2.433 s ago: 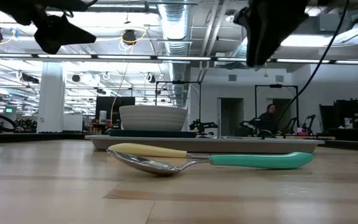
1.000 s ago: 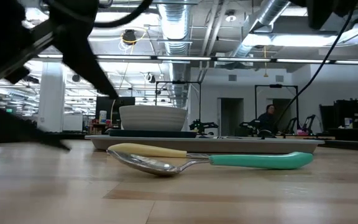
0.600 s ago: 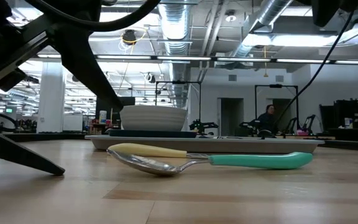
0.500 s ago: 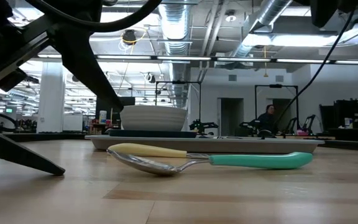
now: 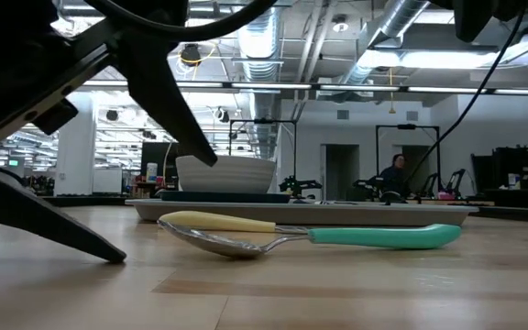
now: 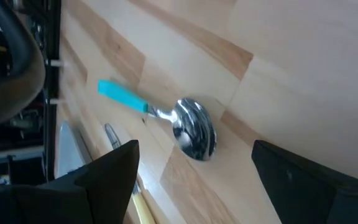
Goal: Set up tray
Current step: Put the green spoon on top of the black napkin on the gray tray
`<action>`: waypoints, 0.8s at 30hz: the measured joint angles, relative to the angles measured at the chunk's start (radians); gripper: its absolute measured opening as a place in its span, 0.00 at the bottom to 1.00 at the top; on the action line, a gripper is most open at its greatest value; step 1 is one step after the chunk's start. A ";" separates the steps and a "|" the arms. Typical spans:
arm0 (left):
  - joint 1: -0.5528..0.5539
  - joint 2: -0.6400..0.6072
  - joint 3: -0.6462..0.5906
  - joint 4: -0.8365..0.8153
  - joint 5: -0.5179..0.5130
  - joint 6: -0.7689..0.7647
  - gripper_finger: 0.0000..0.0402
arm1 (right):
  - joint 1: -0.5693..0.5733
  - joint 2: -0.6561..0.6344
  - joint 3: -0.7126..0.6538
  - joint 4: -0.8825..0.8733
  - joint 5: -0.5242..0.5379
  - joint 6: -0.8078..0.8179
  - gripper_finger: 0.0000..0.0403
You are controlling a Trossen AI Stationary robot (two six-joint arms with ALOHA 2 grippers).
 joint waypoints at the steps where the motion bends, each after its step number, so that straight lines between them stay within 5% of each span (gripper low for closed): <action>1: 0.003 0.000 0.000 0.011 0.008 0.025 0.77 | 0.000 0.000 0.000 0.000 0.000 0.000 0.30; 18: 0.052 0.001 0.000 0.071 0.099 0.139 0.76 | 0.000 0.000 0.000 0.000 0.001 0.000 0.30; 24: 0.052 0.003 0.000 0.064 0.096 0.138 0.65 | 0.000 0.000 0.000 0.000 0.001 0.000 0.30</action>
